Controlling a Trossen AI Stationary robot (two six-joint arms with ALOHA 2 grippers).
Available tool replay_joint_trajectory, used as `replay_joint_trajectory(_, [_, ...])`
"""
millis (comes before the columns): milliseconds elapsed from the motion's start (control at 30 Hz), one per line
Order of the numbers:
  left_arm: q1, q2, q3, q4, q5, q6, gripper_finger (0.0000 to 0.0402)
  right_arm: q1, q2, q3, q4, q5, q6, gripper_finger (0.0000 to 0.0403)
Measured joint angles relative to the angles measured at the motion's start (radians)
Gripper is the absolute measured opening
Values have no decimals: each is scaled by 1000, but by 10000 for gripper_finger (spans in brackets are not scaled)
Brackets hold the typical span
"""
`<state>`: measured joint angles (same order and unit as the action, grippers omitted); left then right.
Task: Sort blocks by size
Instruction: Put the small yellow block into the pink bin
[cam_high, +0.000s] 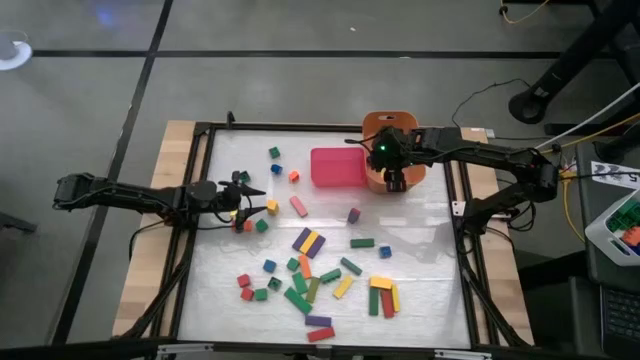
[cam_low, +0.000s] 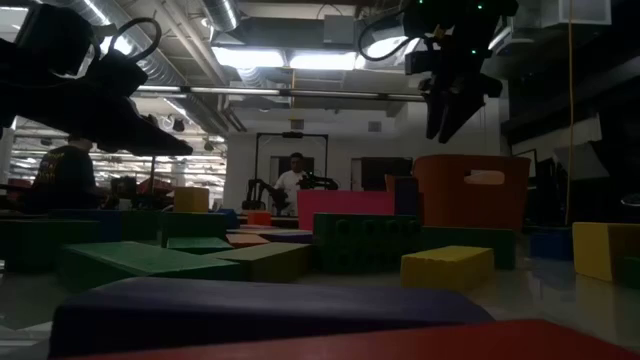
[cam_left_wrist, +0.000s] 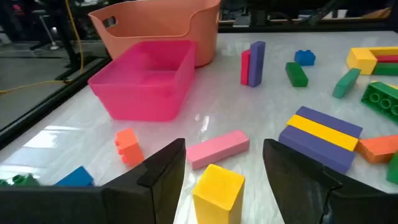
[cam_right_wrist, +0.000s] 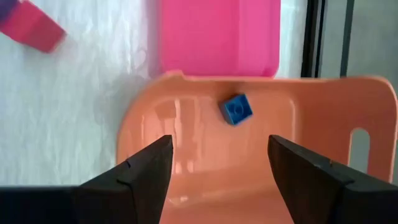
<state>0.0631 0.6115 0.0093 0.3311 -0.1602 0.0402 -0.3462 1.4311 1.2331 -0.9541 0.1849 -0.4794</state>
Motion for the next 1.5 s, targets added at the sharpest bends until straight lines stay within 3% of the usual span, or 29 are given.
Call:
replay_joint_trajectory(533, [122,168,106,1,184,73,204,0,0,0,46,-22,-1,262])
replay_joint_trajectory(833, [192,326,209,-143,282,146,204,0,0,0,46,-27,-1,262])
replay_joint_trajectory(1100, [223,433,272,-150,319,177,204,0,0,0,45,-51,-2,262])
replay_joint_trajectory(1200, [235,455,294,-186,374,177,204,0,0,0,45,-53,-2,262])
replay_joint_trajectory(1500, [276,466,350,-356,389,250,204,0,0,0,44,-66,-26,262])
